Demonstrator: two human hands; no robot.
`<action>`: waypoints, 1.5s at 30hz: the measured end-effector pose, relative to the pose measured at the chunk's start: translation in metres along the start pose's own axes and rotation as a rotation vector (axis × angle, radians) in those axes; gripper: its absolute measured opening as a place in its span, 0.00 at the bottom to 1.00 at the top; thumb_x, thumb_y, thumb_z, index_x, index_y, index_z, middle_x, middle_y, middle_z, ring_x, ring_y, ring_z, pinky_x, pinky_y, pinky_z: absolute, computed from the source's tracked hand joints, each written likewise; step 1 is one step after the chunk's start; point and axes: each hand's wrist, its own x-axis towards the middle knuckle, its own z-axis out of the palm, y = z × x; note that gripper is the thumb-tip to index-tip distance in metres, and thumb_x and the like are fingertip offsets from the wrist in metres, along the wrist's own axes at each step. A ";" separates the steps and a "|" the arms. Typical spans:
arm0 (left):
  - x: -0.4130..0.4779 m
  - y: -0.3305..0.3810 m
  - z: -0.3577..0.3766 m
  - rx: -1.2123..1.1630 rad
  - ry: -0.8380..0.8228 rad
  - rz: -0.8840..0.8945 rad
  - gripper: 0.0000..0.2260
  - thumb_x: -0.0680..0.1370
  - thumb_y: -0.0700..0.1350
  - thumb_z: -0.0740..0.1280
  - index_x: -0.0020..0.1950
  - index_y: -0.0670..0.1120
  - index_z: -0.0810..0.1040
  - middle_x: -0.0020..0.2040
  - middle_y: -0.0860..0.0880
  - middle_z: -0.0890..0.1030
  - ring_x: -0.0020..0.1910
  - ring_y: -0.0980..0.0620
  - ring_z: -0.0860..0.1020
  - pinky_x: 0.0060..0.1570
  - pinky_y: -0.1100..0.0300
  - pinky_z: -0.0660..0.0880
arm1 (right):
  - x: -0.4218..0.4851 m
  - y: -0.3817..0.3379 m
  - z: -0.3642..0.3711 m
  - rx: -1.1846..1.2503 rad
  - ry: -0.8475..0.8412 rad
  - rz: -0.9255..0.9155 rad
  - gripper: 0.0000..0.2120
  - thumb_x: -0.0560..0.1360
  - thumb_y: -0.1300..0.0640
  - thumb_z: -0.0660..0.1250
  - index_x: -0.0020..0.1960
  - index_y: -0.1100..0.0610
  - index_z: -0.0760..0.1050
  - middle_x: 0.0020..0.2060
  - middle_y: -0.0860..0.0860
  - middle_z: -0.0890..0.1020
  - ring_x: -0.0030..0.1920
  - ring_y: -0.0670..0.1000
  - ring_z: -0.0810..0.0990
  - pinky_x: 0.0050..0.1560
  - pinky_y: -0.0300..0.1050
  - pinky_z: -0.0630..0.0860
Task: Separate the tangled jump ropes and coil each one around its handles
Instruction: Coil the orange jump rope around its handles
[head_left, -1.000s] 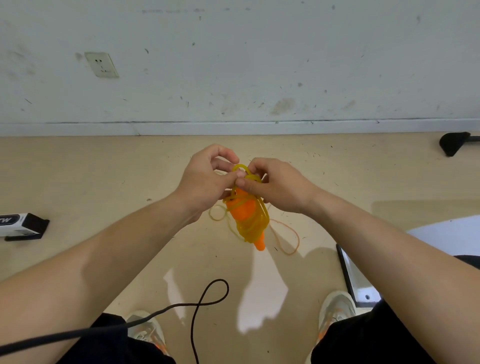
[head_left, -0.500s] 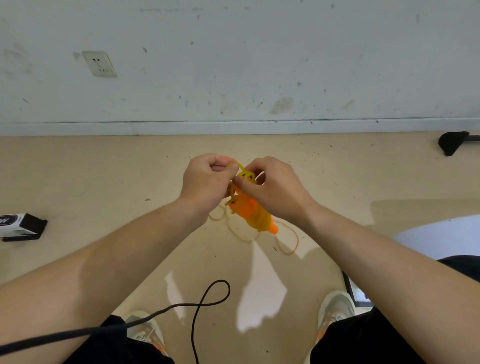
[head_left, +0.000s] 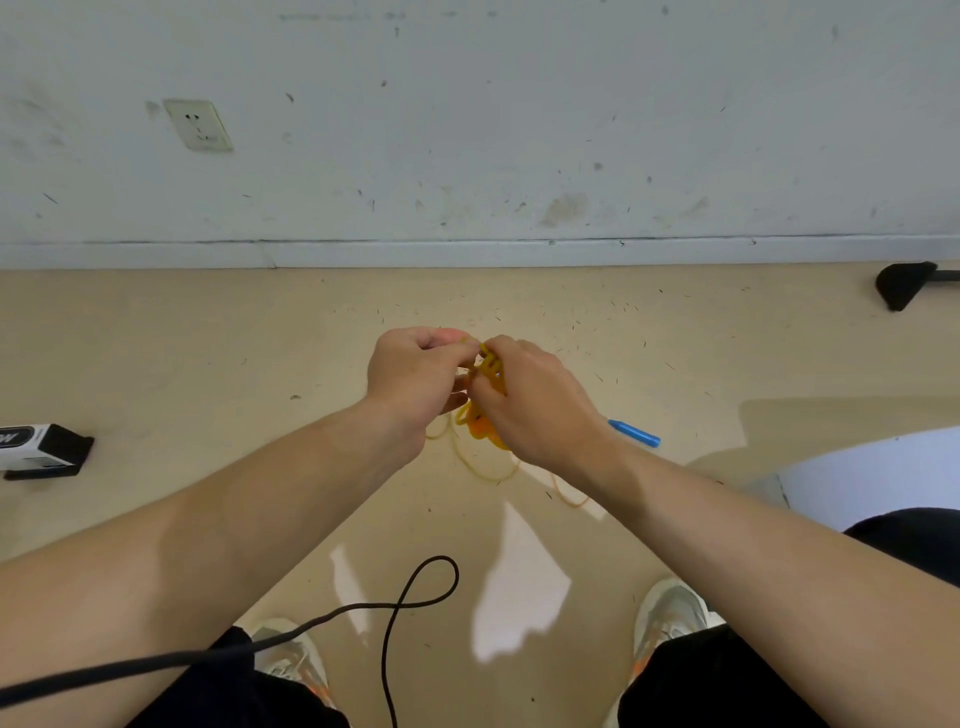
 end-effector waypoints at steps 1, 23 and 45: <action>0.000 0.000 0.000 -0.001 0.002 -0.005 0.01 0.76 0.39 0.72 0.44 0.44 0.83 0.39 0.47 0.83 0.34 0.49 0.82 0.44 0.52 0.84 | -0.001 0.001 0.001 0.002 -0.005 -0.018 0.15 0.81 0.44 0.58 0.58 0.53 0.74 0.49 0.49 0.78 0.48 0.52 0.77 0.48 0.49 0.76; 0.009 -0.003 -0.010 0.117 -0.040 0.021 0.06 0.74 0.32 0.73 0.45 0.42 0.83 0.46 0.45 0.85 0.47 0.47 0.84 0.45 0.60 0.82 | 0.003 0.025 0.009 -0.395 -0.244 0.029 0.17 0.82 0.45 0.59 0.44 0.56 0.77 0.41 0.51 0.74 0.42 0.52 0.76 0.41 0.50 0.78; 0.005 -0.009 -0.019 0.294 -0.219 0.282 0.05 0.78 0.41 0.71 0.48 0.51 0.85 0.43 0.49 0.81 0.43 0.45 0.84 0.44 0.51 0.84 | 0.002 0.021 0.006 0.357 -0.244 0.030 0.08 0.75 0.45 0.68 0.48 0.47 0.83 0.44 0.43 0.84 0.46 0.43 0.80 0.53 0.48 0.78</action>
